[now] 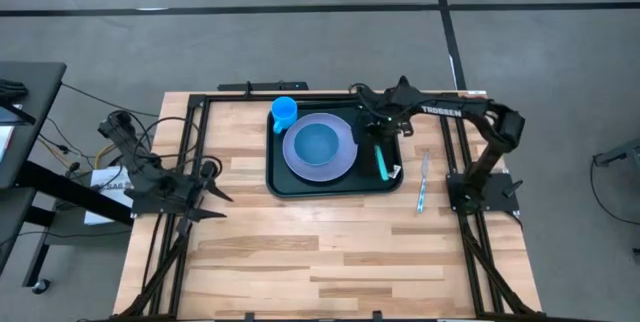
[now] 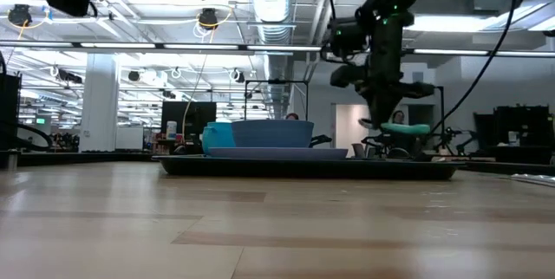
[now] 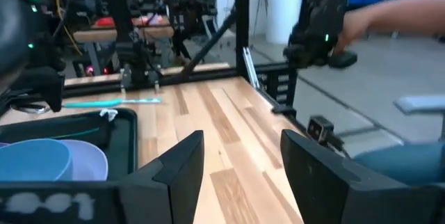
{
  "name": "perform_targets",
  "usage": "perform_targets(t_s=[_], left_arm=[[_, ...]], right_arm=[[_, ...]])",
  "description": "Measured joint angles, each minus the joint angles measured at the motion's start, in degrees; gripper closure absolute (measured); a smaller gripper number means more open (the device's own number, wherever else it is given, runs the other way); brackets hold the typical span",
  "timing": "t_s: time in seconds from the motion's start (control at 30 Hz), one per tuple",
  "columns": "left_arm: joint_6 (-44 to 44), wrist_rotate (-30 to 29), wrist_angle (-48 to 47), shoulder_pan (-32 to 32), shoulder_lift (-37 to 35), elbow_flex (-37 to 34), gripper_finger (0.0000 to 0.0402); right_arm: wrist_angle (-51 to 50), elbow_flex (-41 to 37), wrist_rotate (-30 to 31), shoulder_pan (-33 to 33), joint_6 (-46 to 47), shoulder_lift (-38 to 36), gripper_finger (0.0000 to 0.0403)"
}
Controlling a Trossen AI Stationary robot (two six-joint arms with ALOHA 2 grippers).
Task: Set up tray
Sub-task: Put the blue spoon to the left of the purple fork on the black table napkin
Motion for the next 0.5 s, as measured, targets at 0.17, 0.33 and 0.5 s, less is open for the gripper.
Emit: perform_targets(t_s=[0.17, 0.33, 0.5], left_arm=[[0.26, -1.62, 0.20, 0.00, -5.90, -2.36, 0.0221], [0.25, -1.43, -2.08, -0.01, -8.82, -2.39, 0.0221], [0.08, -1.22, -2.40, 0.01, -9.01, -2.36, 0.0221]], right_arm=[[4.91, 0.32, -0.66, -2.98, -2.30, 3.09, 0.0392], [5.55, 2.81, -1.45, -4.60, -4.30, 6.77, 0.0386], [5.41, 6.83, -1.71, -4.82, -5.94, 10.28, 0.0392]])
